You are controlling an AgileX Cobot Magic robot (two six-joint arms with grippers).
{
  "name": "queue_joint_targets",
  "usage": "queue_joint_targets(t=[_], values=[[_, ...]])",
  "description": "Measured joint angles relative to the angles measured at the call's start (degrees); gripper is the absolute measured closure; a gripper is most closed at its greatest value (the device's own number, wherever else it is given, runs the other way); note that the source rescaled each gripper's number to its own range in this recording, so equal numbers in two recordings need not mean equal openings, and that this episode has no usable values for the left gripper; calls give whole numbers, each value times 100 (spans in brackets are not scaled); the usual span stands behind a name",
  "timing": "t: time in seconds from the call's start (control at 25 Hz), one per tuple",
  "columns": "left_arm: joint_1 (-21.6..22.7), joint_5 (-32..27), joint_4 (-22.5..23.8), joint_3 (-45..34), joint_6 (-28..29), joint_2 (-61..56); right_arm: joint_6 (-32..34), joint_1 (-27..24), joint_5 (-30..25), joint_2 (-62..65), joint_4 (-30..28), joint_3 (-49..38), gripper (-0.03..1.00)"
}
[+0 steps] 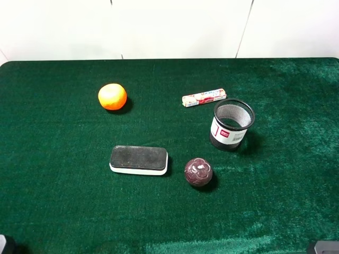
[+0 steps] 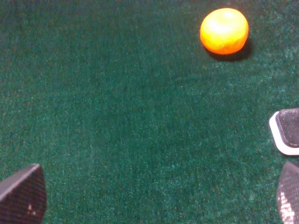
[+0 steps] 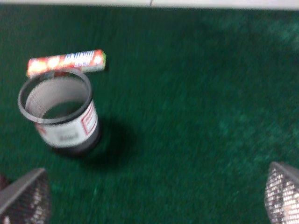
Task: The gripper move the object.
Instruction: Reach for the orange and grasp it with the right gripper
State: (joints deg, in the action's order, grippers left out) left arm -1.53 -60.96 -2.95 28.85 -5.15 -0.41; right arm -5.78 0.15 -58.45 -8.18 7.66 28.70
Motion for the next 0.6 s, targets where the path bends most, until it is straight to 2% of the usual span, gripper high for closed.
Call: queue_joint_targets(t=[0.12, 0.4, 0.48, 0.6], values=[[0, 0, 0, 0, 0, 0, -217, 0, 217, -640, 197, 159, -3], [0, 0, 0, 0, 0, 0, -432, 41, 426, -2382, 202, 870, -3], [0, 0, 0, 0, 0, 0, -469, 241, 483, -2895, 160, 1140, -3], [0, 0, 0, 0, 0, 0, -433, 808, 632, -3700, -49, 1598, -3]])
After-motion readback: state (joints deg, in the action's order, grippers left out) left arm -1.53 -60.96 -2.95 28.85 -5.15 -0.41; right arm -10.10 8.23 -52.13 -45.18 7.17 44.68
